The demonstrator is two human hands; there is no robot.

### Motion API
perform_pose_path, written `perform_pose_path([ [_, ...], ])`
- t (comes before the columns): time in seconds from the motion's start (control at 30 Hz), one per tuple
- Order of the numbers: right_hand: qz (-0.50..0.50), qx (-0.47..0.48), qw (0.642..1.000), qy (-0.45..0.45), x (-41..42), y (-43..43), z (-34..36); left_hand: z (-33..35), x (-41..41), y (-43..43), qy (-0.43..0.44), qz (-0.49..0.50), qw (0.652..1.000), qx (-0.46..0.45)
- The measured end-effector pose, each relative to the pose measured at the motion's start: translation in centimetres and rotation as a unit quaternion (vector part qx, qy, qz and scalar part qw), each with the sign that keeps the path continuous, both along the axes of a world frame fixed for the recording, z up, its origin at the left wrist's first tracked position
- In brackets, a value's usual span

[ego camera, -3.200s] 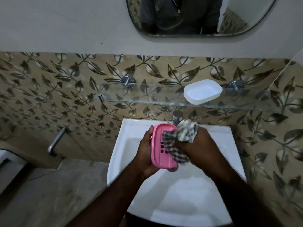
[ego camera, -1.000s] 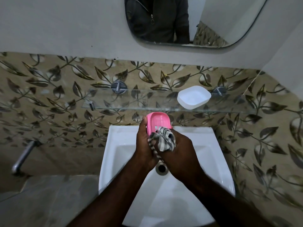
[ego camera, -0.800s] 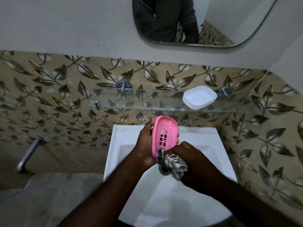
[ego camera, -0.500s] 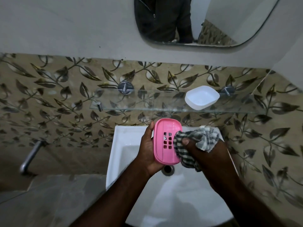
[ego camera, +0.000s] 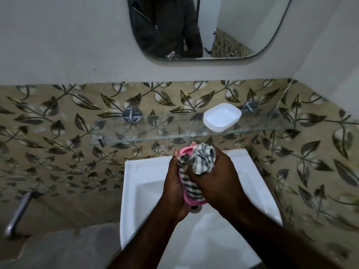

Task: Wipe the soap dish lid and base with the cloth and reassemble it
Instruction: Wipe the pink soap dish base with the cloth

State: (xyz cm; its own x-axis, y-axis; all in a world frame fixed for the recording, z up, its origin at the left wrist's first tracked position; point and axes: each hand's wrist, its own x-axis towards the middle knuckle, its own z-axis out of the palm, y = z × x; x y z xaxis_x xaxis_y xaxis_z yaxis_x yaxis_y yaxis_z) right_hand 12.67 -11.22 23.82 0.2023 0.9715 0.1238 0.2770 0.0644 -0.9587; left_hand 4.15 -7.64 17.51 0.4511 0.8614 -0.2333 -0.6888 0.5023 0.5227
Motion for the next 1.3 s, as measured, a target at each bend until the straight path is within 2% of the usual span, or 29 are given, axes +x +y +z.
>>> perform_pose_path([
  [0.07,0.007,-0.02,0.998,0.058,0.7,0.4,0.1,0.2,0.1,-0.3,0.027,0.01,1.0,0.005],
  [0.17,-0.026,-0.018,0.978,0.205,0.8,1.5,0.5,1.2,0.8,-0.3,0.02,0.007,0.999,0.024],
  [0.2,-0.034,-0.011,0.977,0.209,0.6,1.7,0.5,1.4,0.8,0.0,0.013,0.009,0.999,0.031],
  [0.27,-0.02,-0.016,0.987,0.161,0.5,1.5,0.2,1.7,0.4,0.9,0.014,0.013,0.999,0.047],
  [0.37,0.076,-0.062,0.986,0.132,1.2,1.1,0.7,1.5,-0.3,1.7,0.033,0.013,0.999,0.04],
  [0.53,0.012,-0.032,0.969,0.245,1.2,2.9,1.6,2.0,0.6,1.6,0.031,0.01,0.999,0.031],
  [0.6,0.016,-0.029,0.979,0.201,0.7,2.7,0.9,1.8,0.2,1.9,0.031,0.018,0.999,0.029],
  [0.7,0.094,-0.073,0.987,0.11,0.8,1.8,0.3,1.5,-0.9,2.2,0.041,0.032,0.998,0.043],
  [0.77,0.113,-0.084,0.983,0.118,1.2,2.2,0.4,1.6,-1.0,2.1,0.047,0.028,0.997,0.048],
  [0.87,0.083,-0.042,0.977,0.191,1.2,3.3,1.4,1.9,-0.5,2.0,0.057,0.026,0.997,0.055],
  [0.9,0.092,-0.027,0.979,0.178,1.0,3.5,1.5,1.9,-0.6,2.2,0.054,0.036,0.996,0.054],
  [1.0,0.192,-0.021,0.98,0.039,1.0,3.1,1.3,2.0,-1.6,2.9,0.046,0.062,0.996,0.049],
  [1.13,0.305,-0.047,0.943,-0.126,2.1,3.0,1.4,1.4,-2.1,3.2,0.078,0.029,0.996,0.008],
  [1.17,0.315,-0.043,0.939,-0.131,2.3,3.1,1.5,1.3,-2.0,3.1,0.085,0.021,0.996,-0.001],
  [1.27,0.297,-0.024,0.953,-0.058,2.1,2.9,1.4,1.6,-2.2,3.4,0.073,0.029,0.997,0.012],
  [1.3,0.29,-0.014,0.955,-0.066,1.9,2.8,1.0,1.6,-2.4,3.7,0.067,0.037,0.997,0.015],
])
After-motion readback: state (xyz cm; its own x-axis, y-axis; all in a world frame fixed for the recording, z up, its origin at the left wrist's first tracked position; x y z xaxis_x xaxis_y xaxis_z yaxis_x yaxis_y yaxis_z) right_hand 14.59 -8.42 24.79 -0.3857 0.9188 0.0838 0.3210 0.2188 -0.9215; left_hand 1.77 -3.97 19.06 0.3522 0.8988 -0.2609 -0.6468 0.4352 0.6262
